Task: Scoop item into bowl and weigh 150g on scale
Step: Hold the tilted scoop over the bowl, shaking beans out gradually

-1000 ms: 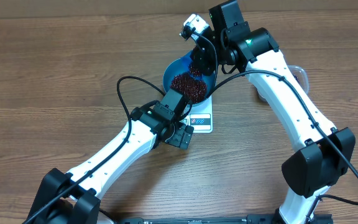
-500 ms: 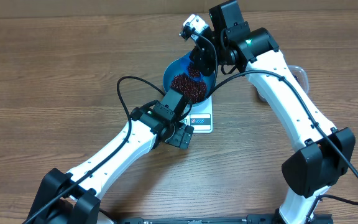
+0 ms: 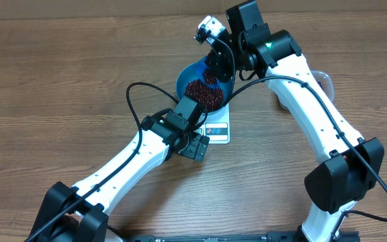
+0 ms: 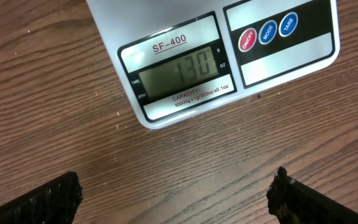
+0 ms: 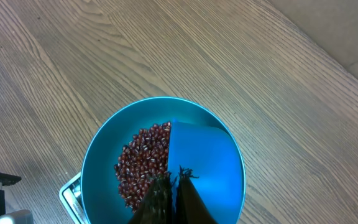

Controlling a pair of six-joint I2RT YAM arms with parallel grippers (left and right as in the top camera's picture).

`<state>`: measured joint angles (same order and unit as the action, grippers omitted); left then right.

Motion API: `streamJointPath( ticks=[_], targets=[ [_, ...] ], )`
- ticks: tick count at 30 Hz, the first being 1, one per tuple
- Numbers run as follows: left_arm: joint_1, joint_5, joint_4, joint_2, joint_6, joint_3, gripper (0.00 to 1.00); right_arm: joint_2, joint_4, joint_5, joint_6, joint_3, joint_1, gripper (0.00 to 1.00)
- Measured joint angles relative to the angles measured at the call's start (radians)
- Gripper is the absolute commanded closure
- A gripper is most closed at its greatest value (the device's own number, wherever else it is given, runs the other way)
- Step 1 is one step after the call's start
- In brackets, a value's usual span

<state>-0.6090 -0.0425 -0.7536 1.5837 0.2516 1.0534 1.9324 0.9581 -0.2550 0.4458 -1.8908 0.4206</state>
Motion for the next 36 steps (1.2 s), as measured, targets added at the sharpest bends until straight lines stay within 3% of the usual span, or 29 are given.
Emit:
streamJointPath(
  ticks=[36],
  targets=[
    [0.000,0.000,0.000,0.000,0.000,0.000,0.01,0.000,0.004,-0.010,0.030,0.000,0.007,0.96]
  ],
)
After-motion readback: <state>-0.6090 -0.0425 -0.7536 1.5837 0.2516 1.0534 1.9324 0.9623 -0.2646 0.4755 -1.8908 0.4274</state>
